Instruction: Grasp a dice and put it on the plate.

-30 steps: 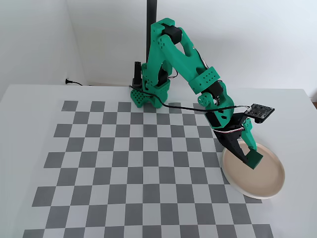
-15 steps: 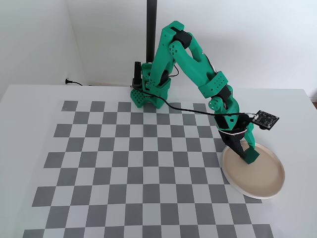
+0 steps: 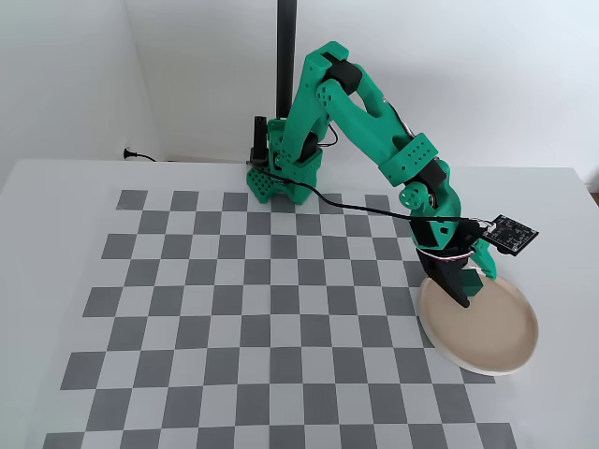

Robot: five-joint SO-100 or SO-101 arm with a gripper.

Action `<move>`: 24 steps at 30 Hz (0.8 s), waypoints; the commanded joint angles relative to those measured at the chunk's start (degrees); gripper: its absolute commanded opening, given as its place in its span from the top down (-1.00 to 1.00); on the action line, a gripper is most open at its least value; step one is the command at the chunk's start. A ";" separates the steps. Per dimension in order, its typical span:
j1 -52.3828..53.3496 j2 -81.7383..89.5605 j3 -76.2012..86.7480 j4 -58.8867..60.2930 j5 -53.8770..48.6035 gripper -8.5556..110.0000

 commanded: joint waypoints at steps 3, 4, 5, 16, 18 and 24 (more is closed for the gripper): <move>1.85 9.49 -6.50 2.64 -0.88 0.52; 2.29 10.72 -6.68 3.87 -1.05 0.52; 2.72 11.95 -6.68 4.83 -1.23 0.52; 10.20 28.56 -6.50 17.93 -0.70 0.54; 11.95 31.82 -6.50 20.83 -0.44 0.54; 19.16 41.84 -0.70 21.71 -1.14 0.58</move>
